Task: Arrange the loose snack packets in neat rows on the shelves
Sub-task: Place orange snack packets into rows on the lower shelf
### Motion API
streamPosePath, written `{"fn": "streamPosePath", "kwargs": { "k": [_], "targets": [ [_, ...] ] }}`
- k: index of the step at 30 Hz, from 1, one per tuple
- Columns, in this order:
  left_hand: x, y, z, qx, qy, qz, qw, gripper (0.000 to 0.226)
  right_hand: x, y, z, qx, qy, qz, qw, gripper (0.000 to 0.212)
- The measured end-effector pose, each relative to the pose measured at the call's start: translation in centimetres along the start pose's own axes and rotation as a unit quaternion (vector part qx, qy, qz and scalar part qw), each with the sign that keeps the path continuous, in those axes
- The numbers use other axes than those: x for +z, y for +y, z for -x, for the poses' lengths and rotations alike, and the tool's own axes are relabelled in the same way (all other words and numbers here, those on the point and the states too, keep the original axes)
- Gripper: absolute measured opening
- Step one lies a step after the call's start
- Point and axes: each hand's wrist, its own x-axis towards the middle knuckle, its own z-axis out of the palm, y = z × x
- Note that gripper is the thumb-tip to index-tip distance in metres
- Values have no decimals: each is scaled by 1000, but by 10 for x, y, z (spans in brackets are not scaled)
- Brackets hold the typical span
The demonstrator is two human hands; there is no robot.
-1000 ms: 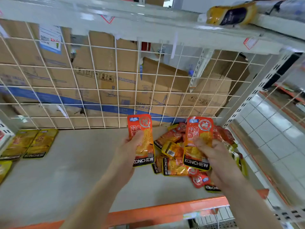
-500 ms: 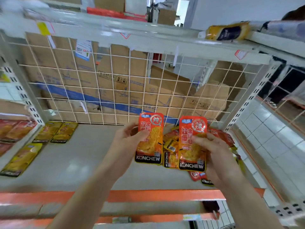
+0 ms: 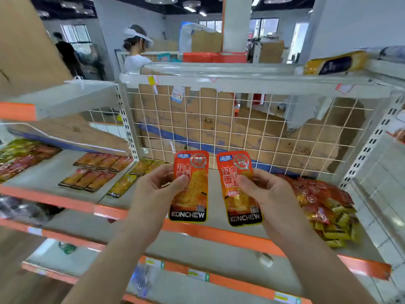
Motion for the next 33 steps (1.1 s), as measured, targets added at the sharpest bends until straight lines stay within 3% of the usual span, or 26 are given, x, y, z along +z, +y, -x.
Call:
{"fn": "streamPosePath", "kwargs": {
  "k": [5,9,13,15,19,27,33],
  "targets": [
    [-40,29,28,35,62,-17,997,17,38,-10,19,-10,-35,-1,999,14],
    [-68,46,36,55,87,-4,995,18,71,-17,25,-20,-68,-4,997,4],
    [-102,55,37,67,99,-3,993,17,109,-17,25,-42,-90,24,995,22],
    [-124,58,35,66,108,-2,992,17,130,-12,22,-45,-91,30,994,15],
    [-178,60,24,69,117,-15,991,19,179,3,18,-52,-80,48,994,3],
    [-296,47,16,60,136,-25,988,30,295,52,21,-17,-94,43,994,8],
    [-373,39,8,42,152,-41,987,18,365,89,20,-11,-101,41,994,12]
  ]
}}
